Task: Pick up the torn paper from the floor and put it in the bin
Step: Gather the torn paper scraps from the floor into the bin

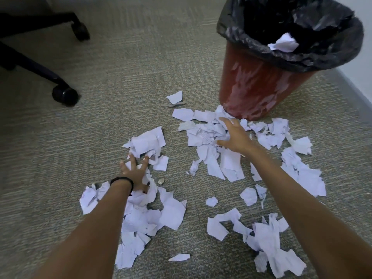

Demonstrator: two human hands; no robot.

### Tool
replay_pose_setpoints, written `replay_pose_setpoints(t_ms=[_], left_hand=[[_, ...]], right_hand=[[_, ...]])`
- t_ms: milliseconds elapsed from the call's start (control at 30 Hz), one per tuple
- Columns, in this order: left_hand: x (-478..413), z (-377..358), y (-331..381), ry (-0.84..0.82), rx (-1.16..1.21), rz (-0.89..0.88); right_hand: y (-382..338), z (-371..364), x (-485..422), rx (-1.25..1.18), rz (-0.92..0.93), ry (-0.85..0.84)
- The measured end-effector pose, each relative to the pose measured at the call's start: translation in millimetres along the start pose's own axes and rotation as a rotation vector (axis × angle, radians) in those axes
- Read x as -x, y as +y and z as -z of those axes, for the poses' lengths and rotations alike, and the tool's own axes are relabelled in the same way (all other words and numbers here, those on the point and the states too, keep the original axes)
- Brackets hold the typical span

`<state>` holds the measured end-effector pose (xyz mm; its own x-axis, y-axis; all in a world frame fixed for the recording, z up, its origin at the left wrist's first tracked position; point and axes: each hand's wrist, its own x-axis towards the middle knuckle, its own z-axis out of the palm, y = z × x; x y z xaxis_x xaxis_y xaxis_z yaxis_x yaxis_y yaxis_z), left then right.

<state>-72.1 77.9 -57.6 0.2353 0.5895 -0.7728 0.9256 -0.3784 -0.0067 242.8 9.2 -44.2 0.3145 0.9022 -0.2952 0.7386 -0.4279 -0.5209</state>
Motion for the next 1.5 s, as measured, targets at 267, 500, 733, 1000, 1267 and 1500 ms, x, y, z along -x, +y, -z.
replay_pose_setpoints(t_ms=[267,500,733,1000,1267,1500], left_hand=[[-6,-5,-2,-0.016,0.08,-0.046],[-10,-5,-3,-0.019,0.092,-0.033],[-3,3,3,-0.011,0.035,-0.029],[0,3,4,0.013,-0.005,-0.027],[-4,-11,-4,0.121,0.072,-0.011],[-2,-15,0,0.246,0.049,0.001]], right_hand=[[0,-2,-47,0.05,-0.022,-0.089],[-2,-19,-60,0.049,-0.088,-0.08],[-15,-39,-34,0.106,0.023,-0.08],[-8,-53,27,0.124,0.069,-0.099],[12,-38,76,-0.066,-0.032,-0.111],[-13,27,102,-0.502,-0.056,-0.032]])
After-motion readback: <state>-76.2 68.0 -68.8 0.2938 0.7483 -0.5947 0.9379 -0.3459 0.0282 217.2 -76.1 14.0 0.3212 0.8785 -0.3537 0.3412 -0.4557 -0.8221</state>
